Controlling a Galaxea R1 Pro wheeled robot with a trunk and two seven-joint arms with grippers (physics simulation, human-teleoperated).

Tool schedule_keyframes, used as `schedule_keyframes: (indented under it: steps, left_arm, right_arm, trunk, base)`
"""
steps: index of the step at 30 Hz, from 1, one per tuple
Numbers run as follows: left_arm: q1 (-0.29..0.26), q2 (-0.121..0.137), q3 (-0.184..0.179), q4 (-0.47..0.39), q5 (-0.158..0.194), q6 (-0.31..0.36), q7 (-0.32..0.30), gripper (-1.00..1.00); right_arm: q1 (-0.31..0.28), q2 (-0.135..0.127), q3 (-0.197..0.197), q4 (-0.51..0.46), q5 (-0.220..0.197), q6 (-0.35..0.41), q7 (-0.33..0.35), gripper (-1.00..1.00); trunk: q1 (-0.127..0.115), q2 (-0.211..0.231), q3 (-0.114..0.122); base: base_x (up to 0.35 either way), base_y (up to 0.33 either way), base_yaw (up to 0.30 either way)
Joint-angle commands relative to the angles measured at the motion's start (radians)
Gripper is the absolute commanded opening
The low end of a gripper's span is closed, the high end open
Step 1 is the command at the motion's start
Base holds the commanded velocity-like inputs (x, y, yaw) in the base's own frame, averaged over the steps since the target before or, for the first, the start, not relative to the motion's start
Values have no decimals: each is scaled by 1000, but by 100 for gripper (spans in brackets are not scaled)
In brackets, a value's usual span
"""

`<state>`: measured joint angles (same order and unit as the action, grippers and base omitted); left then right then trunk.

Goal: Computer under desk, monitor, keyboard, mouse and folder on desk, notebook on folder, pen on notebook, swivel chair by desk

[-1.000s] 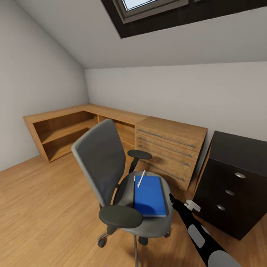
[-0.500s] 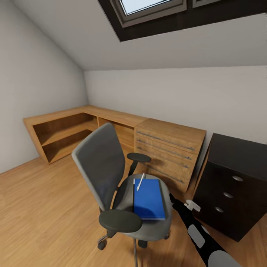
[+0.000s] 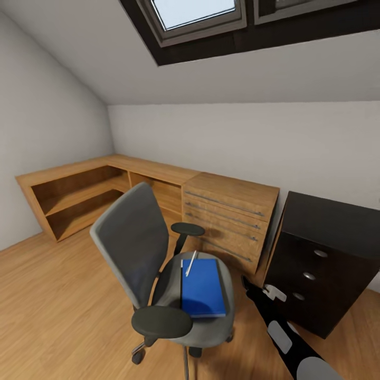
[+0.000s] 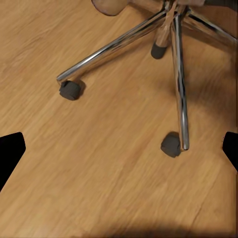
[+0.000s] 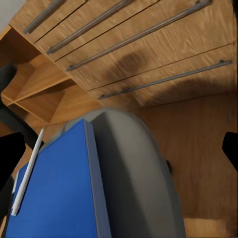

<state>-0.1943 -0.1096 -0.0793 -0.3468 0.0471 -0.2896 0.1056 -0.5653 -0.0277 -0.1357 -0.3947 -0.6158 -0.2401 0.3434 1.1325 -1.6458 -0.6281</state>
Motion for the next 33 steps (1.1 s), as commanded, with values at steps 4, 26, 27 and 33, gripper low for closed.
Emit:
schedule_keyframes:
  steps: [4,26,27,33]
  left_arm:
    - [-1,1,-8,1,5,-2,8,100]
    - [-1,8,-5,5,9,-3,8,100]
    - [-1,9,-4,5,9,-3,8,100]
    - [-1,10,11,5,11,-4,8,100]
  right_arm:
    - [-1,1,-2,35,-10,-63,8,100]
    - [-1,0,6,245,-6,-308,-46,100]
    - [-1,0,6,257,-6,-316,-46,100]
    - [-1,-1,6,325,-6,-358,-47,100]
  trunk:
    - [-16,28,14]
    - [-100,182,88]
    - [-104,189,91]
    - [-127,231,110]
  base:
    - [0,0,-148]
    - [0,0,-135]
    - [0,0,-74]
    - [0,0,-36]
